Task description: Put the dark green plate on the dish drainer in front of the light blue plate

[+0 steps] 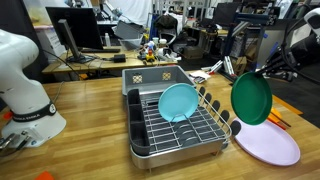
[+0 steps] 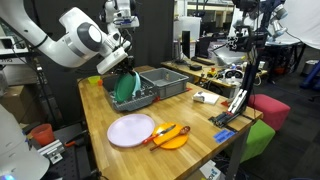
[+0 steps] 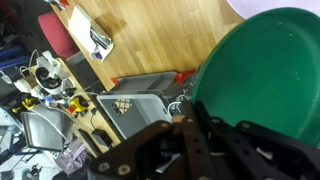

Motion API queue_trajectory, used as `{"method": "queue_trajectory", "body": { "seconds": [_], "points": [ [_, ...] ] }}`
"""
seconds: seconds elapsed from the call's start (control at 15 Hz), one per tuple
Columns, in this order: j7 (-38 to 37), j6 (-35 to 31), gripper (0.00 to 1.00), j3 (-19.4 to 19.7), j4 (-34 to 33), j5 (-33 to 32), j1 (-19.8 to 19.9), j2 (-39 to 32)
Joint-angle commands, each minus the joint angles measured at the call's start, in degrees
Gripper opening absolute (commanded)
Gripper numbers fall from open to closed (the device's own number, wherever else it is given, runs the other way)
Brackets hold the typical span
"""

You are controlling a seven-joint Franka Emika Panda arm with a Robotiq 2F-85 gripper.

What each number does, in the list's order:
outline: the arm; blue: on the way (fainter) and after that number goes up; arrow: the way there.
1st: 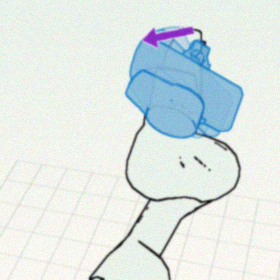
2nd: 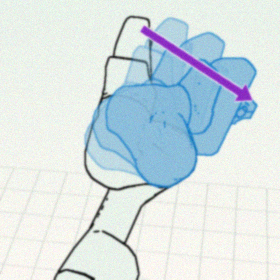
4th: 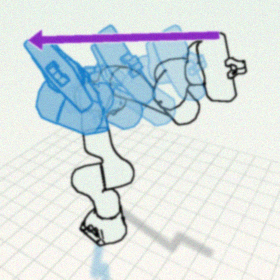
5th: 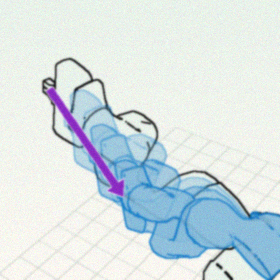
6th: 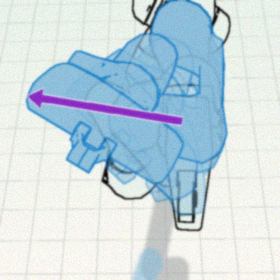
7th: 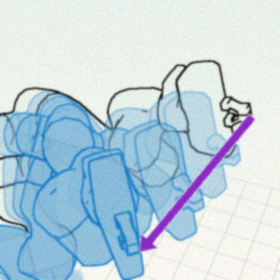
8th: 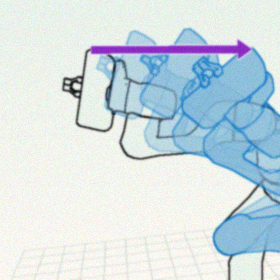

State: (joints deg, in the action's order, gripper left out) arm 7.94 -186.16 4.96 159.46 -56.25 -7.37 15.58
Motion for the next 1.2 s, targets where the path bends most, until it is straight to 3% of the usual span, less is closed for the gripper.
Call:
{"method": "queue_trajectory", "body": {
  "seconds": [0.0, 0.67, 0.87, 0.93, 1.13],
  "points": [
    [0.03, -0.17, 0.06, 0.86, 0.07, 0.00, -1.04, -0.71],
    [0.11, -1.09, 0.06, 2.11, -0.09, 0.00, -2.19, -2.15],
    [-0.30, -0.90, 0.01, 1.81, -0.54, 0.51, -2.58, -2.13],
    [2.58, -0.86, 0.01, -1.00, -0.33, 4.26, -0.73, -1.73],
    [4.17, -0.24, 0.01, -3.25, -1.43, 8.30, -1.10, -0.81]
  ]
}}
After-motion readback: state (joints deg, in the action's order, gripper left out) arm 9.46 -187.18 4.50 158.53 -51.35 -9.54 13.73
